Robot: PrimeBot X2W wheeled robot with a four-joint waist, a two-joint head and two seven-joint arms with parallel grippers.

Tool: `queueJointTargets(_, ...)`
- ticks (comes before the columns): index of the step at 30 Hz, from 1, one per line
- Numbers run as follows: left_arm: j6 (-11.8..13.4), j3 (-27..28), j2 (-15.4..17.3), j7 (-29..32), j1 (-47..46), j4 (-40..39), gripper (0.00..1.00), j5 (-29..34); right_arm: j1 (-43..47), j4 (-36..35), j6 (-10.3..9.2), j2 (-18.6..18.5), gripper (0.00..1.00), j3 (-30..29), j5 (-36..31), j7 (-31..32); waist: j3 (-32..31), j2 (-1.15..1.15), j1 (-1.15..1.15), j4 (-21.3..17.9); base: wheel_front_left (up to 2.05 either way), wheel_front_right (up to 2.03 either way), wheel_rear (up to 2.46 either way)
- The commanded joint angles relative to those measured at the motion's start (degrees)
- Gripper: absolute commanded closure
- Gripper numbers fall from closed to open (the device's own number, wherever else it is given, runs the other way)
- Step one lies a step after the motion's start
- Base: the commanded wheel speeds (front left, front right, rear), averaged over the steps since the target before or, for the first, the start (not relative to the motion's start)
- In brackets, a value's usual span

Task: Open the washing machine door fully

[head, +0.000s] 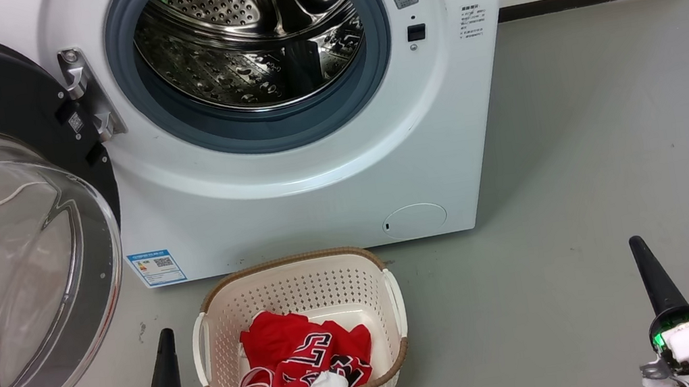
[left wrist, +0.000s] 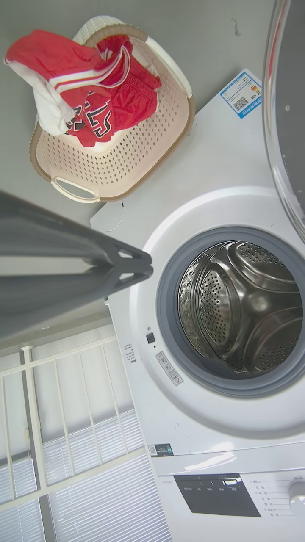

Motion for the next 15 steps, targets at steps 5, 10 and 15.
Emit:
queueJointTargets(5, -0.8, 0.5, 0.1, 1.0, -1.8, 0.2, 1.00, -4.0, -2.1, 0.3, -0.01, -0.3, 1.00, -0.5, 4.0, 1.0, 0.0, 0.00, 0.00, 0.0, 0.00, 0.00, 0.00)
queueJointTargets(10, -1.0, 0.7, 0.1, 1.9, -2.4, 0.6, 1.00, -7.5, -2.7, 0.9, -0.01, -0.3, 1.00, -0.9, 7.2, 1.8, 0.0, 0.00, 0.00, 0.0, 0.00, 0.00, 0.00)
queueJointTargets(15, -1.4, 0.9, 0.1, 2.8, -2.9, 1.1, 1.00, -10.7, -3.2, 1.5, -0.01, -0.2, 1.00, -1.2, 10.3, 2.7, 0.0, 0.00, 0.00, 0.1, 0.00, 0.00, 0.00)
